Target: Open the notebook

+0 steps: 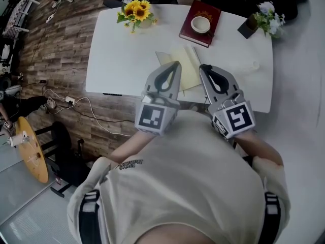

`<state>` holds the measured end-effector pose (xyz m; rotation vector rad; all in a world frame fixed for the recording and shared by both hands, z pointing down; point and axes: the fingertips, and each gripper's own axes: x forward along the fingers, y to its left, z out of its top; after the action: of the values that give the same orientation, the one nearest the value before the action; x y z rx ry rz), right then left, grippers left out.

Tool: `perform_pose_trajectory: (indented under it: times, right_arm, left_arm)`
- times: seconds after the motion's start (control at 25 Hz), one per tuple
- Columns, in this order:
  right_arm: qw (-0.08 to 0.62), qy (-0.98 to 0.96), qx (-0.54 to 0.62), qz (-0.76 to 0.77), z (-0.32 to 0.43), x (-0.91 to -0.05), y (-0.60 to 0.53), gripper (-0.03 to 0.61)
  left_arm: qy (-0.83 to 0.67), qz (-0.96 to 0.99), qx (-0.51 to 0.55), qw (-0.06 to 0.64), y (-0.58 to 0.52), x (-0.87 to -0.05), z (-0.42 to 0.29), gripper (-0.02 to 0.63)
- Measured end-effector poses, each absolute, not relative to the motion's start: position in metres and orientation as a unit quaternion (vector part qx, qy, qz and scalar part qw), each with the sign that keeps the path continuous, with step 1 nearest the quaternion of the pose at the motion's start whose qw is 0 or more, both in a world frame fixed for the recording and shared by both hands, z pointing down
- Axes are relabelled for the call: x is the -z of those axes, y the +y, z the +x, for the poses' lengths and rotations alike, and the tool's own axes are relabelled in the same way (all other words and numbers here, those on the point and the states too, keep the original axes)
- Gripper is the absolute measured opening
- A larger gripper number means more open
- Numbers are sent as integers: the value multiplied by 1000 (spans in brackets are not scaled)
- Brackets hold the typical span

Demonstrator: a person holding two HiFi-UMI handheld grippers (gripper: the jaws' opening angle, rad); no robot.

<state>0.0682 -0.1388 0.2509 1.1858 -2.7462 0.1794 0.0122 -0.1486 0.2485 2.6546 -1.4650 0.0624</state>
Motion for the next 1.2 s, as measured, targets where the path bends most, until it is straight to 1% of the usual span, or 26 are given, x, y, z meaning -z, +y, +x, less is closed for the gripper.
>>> perform_pose_trajectory:
  times: [0.76, 1.2]
  right_arm:
    - [76, -925, -56, 369, 57, -250, -130, 2]
    - [77, -926, -61, 364, 56, -251, -124, 2]
  left_arm:
    - [-470, 880, -37, 52, -143, -257, 21, 0]
    - [-464, 882, -48, 65, -137, -263, 26, 0]
